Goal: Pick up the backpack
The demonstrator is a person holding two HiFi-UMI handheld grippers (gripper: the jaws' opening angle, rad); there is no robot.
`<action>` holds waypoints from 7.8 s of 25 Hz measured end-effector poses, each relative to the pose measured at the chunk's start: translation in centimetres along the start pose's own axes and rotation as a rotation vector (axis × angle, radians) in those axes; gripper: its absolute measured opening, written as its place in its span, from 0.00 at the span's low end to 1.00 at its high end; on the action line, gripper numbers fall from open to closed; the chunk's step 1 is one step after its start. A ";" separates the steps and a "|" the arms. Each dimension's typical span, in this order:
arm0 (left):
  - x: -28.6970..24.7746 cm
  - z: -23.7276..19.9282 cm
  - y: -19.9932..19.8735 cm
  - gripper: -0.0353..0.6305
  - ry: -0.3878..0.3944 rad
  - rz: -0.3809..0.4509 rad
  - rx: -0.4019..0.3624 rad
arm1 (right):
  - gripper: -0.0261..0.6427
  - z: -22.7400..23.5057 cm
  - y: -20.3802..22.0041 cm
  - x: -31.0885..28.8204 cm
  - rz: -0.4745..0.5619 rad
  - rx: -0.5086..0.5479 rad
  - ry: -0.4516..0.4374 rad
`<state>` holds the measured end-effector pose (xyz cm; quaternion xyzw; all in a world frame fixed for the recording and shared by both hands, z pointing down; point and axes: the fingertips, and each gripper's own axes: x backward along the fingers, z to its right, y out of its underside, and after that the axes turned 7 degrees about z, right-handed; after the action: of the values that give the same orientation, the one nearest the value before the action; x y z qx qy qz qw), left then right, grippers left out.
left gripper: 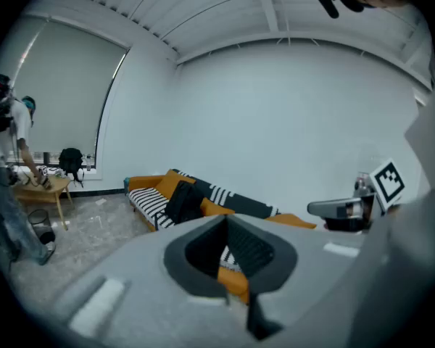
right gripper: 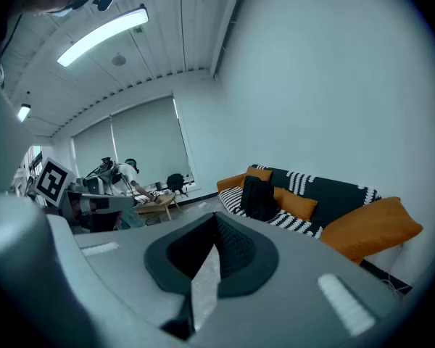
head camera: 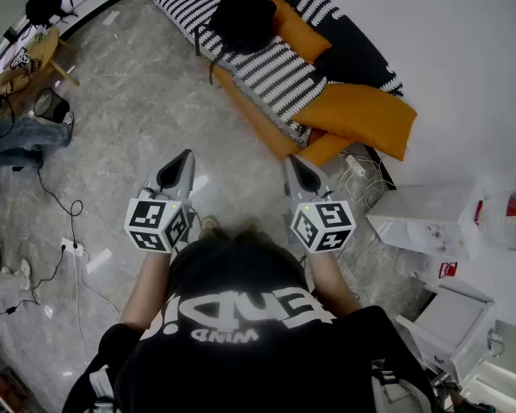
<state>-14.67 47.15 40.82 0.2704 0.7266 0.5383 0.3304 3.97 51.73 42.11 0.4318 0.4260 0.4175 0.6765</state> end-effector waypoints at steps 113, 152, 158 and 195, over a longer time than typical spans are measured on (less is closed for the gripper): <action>-71.3 -40.2 -15.6 0.54 0.283 -0.224 0.104 | 0.44 26.7 -18.5 -72.3 -0.150 -0.187 0.120; -93.0 -44.4 4.9 0.73 0.523 -0.428 0.252 | 0.41 37.8 1.9 -87.7 -0.350 -0.360 0.118; -93.3 -43.2 5.5 0.61 0.556 -0.460 0.231 | 0.31 38.6 1.4 -87.7 -0.322 -0.364 0.110; -74.4 -30.5 -18.8 0.20 0.596 -0.344 0.285 | 0.13 29.3 -23.3 -71.3 -0.090 -0.218 -0.080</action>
<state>8.39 -32.13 42.97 0.0189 0.8934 0.4234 0.1492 15.43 -27.97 43.29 0.3523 0.3696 0.4129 0.7541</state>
